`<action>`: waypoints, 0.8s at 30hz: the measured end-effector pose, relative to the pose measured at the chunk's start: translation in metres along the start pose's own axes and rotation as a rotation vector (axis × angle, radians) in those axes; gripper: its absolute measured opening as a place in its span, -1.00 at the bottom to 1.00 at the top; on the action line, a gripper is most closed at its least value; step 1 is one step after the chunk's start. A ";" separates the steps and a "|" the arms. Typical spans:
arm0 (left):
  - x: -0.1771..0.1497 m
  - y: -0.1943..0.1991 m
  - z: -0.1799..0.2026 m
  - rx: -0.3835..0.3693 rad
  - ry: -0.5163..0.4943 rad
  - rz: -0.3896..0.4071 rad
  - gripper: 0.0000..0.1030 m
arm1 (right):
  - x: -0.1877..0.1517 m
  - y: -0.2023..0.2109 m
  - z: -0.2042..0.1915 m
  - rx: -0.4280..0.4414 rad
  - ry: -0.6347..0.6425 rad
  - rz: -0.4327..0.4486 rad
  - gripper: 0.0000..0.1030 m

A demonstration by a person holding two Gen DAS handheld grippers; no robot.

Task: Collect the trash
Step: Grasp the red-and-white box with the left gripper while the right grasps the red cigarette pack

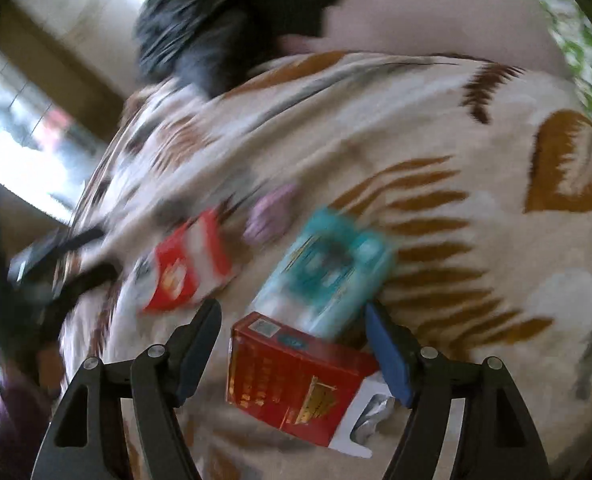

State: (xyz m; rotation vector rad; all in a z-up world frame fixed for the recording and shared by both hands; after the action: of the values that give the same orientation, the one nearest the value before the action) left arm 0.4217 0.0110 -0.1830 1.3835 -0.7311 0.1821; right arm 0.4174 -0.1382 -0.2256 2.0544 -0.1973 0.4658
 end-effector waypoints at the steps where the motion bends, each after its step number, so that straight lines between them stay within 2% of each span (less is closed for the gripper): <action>1: 0.000 -0.008 0.004 -0.007 -0.014 -0.014 0.60 | -0.006 0.000 -0.007 0.000 0.028 -0.009 0.51; 3: 0.000 -0.024 0.010 -0.020 -0.019 -0.046 0.60 | -0.017 -0.003 -0.016 0.000 0.057 -0.025 0.55; 6: -0.002 -0.043 0.016 -0.059 0.017 -0.082 0.60 | -0.024 -0.011 -0.020 -0.049 0.095 -0.024 0.58; 10: -0.005 -0.053 0.028 -0.055 0.019 -0.101 0.60 | -0.032 -0.013 -0.024 -0.094 0.098 0.028 0.64; 12: -0.011 -0.055 0.032 -0.035 0.029 -0.129 0.26 | -0.041 -0.009 -0.024 -0.116 0.101 0.026 0.63; 14: -0.016 -0.050 0.035 -0.029 0.050 -0.127 0.06 | -0.055 -0.003 -0.023 -0.200 0.135 0.028 0.27; 15: -0.019 -0.043 0.038 -0.020 0.047 -0.118 0.01 | -0.064 0.002 -0.023 -0.214 0.143 0.026 0.25; 18: -0.035 -0.016 0.050 -0.051 0.035 -0.119 -0.34 | -0.088 0.018 -0.024 -0.187 0.108 -0.004 0.11; 19: -0.044 -0.005 0.056 -0.074 0.032 -0.128 -0.59 | -0.101 0.025 -0.025 -0.167 0.091 -0.021 0.11; 22: -0.069 0.023 0.068 -0.106 0.021 -0.129 -0.58 | -0.136 0.042 -0.030 -0.120 0.055 -0.054 0.11; 24: -0.089 0.039 0.069 -0.109 0.011 -0.119 -0.35 | -0.154 0.056 -0.032 -0.111 0.061 -0.035 0.17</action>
State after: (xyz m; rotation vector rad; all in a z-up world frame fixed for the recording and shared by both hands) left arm 0.3083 -0.0187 -0.2007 1.3167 -0.6380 0.0553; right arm 0.2504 -0.1466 -0.2293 1.9293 -0.1465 0.4847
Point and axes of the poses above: each gripper's, at about its wrist camera, not at the fingertips, and y roughly against the way its jaws point, z to its right, x to its top, the point moved 9 cm from there along -y, roughly the way its jaws point, and after that the axes turned 2 degrees about -y, right-handed, at the moved point
